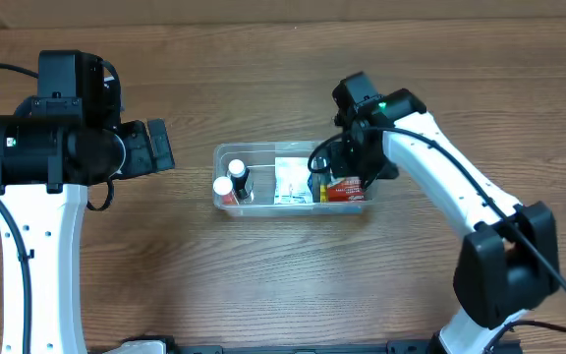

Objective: Pack container

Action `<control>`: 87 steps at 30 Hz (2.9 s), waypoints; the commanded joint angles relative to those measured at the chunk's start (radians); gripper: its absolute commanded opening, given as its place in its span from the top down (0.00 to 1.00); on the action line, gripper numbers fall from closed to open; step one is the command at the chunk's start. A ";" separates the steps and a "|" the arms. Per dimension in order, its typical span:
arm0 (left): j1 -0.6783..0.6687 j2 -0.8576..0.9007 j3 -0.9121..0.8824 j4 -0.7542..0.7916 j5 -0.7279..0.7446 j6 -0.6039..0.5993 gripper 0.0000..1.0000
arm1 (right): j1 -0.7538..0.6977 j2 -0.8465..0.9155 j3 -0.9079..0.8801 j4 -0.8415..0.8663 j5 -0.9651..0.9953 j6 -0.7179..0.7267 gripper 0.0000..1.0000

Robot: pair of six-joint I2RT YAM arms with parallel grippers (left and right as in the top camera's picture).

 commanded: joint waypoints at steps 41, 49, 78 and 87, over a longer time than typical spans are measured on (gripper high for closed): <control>0.004 -0.938 -0.676 0.316 0.073 0.092 0.00 | -0.298 -1.619 -0.836 0.272 0.146 -0.115 0.00; 0.004 -0.938 -0.676 0.316 0.073 0.092 0.00 | -0.298 -1.844 -1.270 0.829 0.150 -0.116 0.00; 0.004 -0.939 -0.676 0.311 0.058 0.109 0.00 | -0.297 -1.844 -1.524 1.120 0.157 -0.159 0.00; 0.005 -1.356 -1.254 0.692 0.032 0.121 0.00 | -0.297 -1.844 -1.524 1.120 0.157 -0.159 0.00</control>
